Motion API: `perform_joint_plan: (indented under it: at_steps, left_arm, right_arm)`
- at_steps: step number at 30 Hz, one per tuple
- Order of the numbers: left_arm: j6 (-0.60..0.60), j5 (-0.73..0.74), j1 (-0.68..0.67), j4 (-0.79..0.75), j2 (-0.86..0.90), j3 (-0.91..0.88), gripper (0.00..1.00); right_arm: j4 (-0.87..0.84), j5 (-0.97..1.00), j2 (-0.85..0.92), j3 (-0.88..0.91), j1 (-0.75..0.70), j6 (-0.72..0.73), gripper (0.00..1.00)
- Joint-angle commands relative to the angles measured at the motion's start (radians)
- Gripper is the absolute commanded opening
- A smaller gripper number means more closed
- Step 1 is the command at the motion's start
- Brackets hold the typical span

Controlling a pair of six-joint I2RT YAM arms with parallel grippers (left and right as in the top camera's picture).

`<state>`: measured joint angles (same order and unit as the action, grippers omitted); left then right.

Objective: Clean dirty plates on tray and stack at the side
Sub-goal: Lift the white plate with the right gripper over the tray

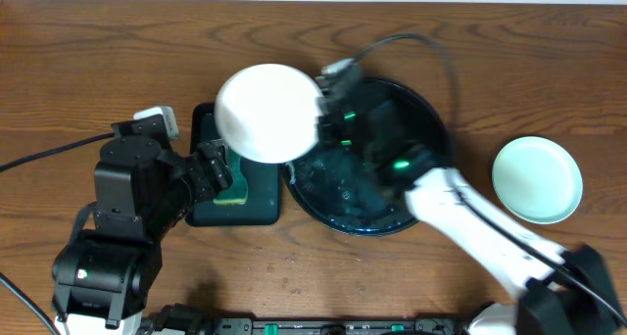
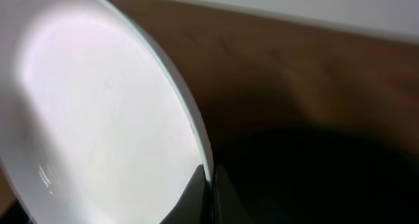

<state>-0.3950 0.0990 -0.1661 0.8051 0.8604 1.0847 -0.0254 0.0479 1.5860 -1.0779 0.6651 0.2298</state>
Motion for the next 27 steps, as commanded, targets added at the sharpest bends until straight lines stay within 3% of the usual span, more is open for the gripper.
perform_joint_plan:
  at_steps: [1,6,12,27]
  left_arm:
    - [0.002,-0.002,0.004,0.002,0.007,0.012,0.81]
    - [0.002,-0.002,0.004,0.002,0.017,0.012,0.81]
    - [0.002,-0.002,0.004,0.002,0.027,0.012,0.81]
    - [0.002,-0.002,0.004,0.002,0.028,0.012,0.82]
  right_arm:
    - [-0.109,0.275,0.078,-0.022,0.099,-0.111,0.01]
    - [-0.253,0.418,0.099,-0.022,0.195,-0.343,0.01]
    - [-0.301,0.546,0.058,-0.022,0.263,-0.518,0.01]
    - [-0.339,0.580,-0.051,-0.022,0.310,-0.647,0.01]
